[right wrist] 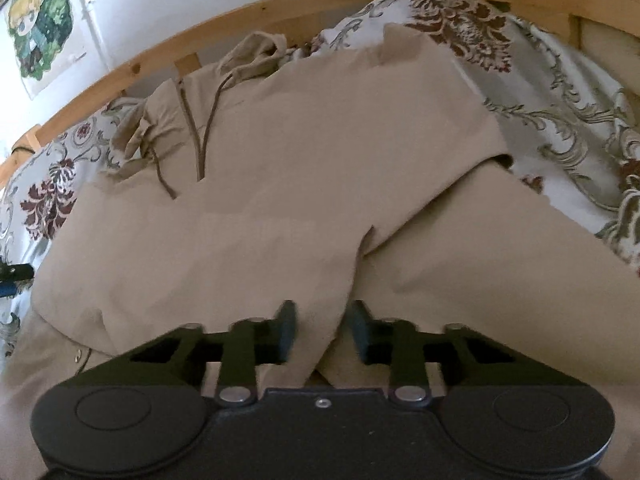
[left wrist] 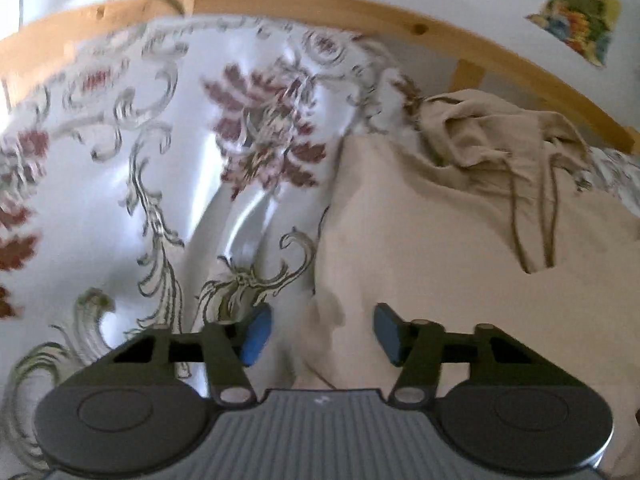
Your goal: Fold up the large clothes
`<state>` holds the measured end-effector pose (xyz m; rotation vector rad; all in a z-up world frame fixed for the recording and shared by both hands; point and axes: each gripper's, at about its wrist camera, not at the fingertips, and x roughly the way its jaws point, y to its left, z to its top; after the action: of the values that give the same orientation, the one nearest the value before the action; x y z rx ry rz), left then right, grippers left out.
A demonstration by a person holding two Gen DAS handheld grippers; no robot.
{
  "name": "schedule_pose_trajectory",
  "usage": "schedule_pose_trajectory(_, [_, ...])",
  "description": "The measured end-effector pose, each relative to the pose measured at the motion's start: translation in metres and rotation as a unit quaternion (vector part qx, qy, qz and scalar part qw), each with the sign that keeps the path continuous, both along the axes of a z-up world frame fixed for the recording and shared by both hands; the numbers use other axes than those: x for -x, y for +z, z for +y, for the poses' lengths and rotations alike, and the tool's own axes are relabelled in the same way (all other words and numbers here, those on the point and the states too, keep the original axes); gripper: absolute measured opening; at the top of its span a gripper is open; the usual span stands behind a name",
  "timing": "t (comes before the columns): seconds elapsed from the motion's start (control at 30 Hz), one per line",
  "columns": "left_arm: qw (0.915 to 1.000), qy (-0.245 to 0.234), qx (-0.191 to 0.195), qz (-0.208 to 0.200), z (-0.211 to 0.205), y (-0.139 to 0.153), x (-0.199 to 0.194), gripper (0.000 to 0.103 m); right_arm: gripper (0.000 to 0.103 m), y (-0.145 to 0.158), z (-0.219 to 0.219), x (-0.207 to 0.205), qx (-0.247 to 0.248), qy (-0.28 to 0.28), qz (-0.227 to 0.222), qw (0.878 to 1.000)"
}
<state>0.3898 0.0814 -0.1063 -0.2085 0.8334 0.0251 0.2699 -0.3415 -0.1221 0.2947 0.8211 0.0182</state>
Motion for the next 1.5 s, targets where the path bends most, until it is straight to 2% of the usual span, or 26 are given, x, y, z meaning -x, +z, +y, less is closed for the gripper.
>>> schedule_pose_trajectory(0.03, [0.9999, -0.001, 0.010, 0.005, 0.003, -0.005, -0.004, 0.034, 0.004, 0.001, 0.002, -0.001, 0.007, 0.003, -0.004, 1.000])
schedule_pose_trajectory(0.1, [0.9996, 0.001, 0.024, 0.014, 0.008, -0.016, -0.010, 0.027, 0.003, 0.009, 0.009, 0.001, 0.037, 0.017, -0.031, 0.999])
schedule_pose_trajectory(0.17, [0.9993, 0.006, 0.037, -0.001, 0.010, -0.018, -0.006, 0.011, 0.001, 0.017, 0.020, 0.002, 0.090, 0.028, -0.062, 0.994])
schedule_pose_trajectory(0.3, [0.9990, 0.027, -0.005, -0.037, -0.003, -0.006, 0.005, 0.004, 0.001, 0.025, 0.045, 0.004, 0.220, 0.053, -0.139, 0.964])
schedule_pose_trajectory(0.33, [0.9986, 0.026, -0.009, -0.045, -0.006, -0.002, 0.007, 0.000, 0.001, 0.026, 0.049, 0.003, 0.243, 0.053, -0.154, 0.956])
schedule_pose_trajectory(0.4, [0.9983, 0.015, -0.030, -0.048, -0.013, -0.001, 0.005, 0.000, 0.001, 0.024, 0.053, -0.003, 0.275, 0.047, -0.167, 0.946])
schedule_pose_trajectory(0.47, [0.9985, 0.006, -0.049, -0.025, -0.015, -0.012, -0.001, 0.002, 0.001, 0.012, 0.051, -0.015, 0.283, 0.053, -0.134, 0.948])
schedule_pose_trajectory(0.53, [0.9988, 0.007, -0.045, -0.020, -0.013, -0.018, -0.001, 0.004, 0.000, -0.005, 0.047, -0.026, 0.279, 0.063, -0.082, 0.955])
schedule_pose_trajectory(0.57, [0.9988, 0.008, -0.043, -0.023, -0.013, -0.017, 0.000, 0.006, 0.000, -0.014, 0.045, -0.031, 0.281, 0.069, -0.048, 0.956])
schedule_pose_trajectory(0.6, [0.9987, 0.010, -0.045, -0.021, -0.013, -0.015, 0.000, 0.009, 0.000, -0.018, 0.046, -0.032, 0.283, 0.070, -0.040, 0.956])
schedule_pose_trajectory(0.63, [0.9987, 0.014, -0.046, -0.018, -0.015, -0.012, 0.000, 0.018, 0.002, -0.016, 0.045, -0.032, 0.285, 0.068, -0.043, 0.955])
schedule_pose_trajectory(0.67, [0.9986, 0.016, -0.048, -0.015, -0.016, -0.008, 0.002, 0.036, 0.006, -0.013, 0.046, -0.033, 0.285, 0.066, -0.046, 0.955])
schedule_pose_trajectory(0.7, [0.9985, 0.017, -0.050, -0.018, -0.019, -0.003, 0.005, 0.049, 0.017, -0.006, 0.045, -0.034, 0.281, 0.058, -0.056, 0.956])
schedule_pose_trajectory(0.73, [0.9980, 0.017, -0.053, -0.030, -0.022, 0.003, 0.011, 0.071, 0.029, -0.001, 0.045, -0.034, 0.275, 0.052, -0.069, 0.958])
schedule_pose_trajectory(0.77, [0.9972, 0.015, -0.057, -0.045, -0.026, 0.007, 0.017, 0.081, 0.036, 0.006, 0.044, -0.033, 0.267, 0.050, -0.089, 0.958])
schedule_pose_trajectory(0.8, [0.9961, 0.007, -0.064, -0.059, -0.031, 0.012, 0.022, 0.082, 0.048, 0.009, 0.046, -0.031, 0.266, 0.050, -0.102, 0.957])
schedule_pose_trajectory(0.83, [0.9948, -0.007, -0.073, -0.070, -0.038, 0.014, 0.025, 0.083, 0.054, 0.012, 0.047, -0.029, 0.263, 0.057, -0.114, 0.956])
schedule_pose_trajectory(0.93, [0.9904, -0.055, -0.100, -0.078, -0.063, 0.011, 0.030, 0.085, 0.060, 0.012, 0.058, -0.026, 0.251, 0.104, -0.117, 0.955])
schedule_pose_trajectory(1.0, [0.9890, -0.068, -0.121, -0.052, -0.080, 0.000, 0.028, 0.085, 0.066, 0.003, 0.068, -0.026, 0.262, 0.138, -0.102, 0.950])
schedule_pose_trajectory(1.07, [0.9862, -0.081, -0.144, -0.007, -0.098, -0.015, 0.021, 0.085, 0.069, -0.010, 0.076, -0.028, 0.288, 0.159, -0.077, 0.941])
schedule_pose_trajectory(1.13, [0.9812, -0.086, -0.172, 0.015, -0.107, -0.025, 0.015, 0.085, 0.071, -0.015, 0.071, -0.030, 0.282, 0.156, -0.070, 0.944])
schedule_pose_trajectory(1.17, [0.9804, -0.084, -0.178, 0.011, -0.107, -0.026, 0.016, 0.085, 0.074, -0.015, 0.070, -0.031, 0.274, 0.149, -0.069, 0.948])
schedule_pose_trajectory(1.3, [0.9837, -0.033, -0.177, -0.002, -0.097, -0.007, 0.010, 0.089, 0.086, -0.001, 0.061, -0.034, 0.247, 0.105, -0.083, 0.960])
schedule_pose_trajectory(1.33, [0.9860, -0.026, -0.164, -0.017, -0.092, -0.001, 0.008, 0.095, 0.089, 0.003, 0.061, -0.035, 0.244, 0.090, -0.088, 0.962])
schedule_pose_trajectory(1.37, [0.9881, -0.026, -0.148, -0.034, -0.087, 0.006, 0.005, 0.101, 0.090, 0.008, 0.060, -0.038, 0.243, 0.074, -0.094, 0.963])
schedule_pose_trajectory(1.5, [0.9898, -0.031, -0.117, -0.075, -0.069, 0.007, -0.006, 0.101, 0.093, 0.023, 0.061, -0.055, 0.230, 0.022, -0.112, 0.966])
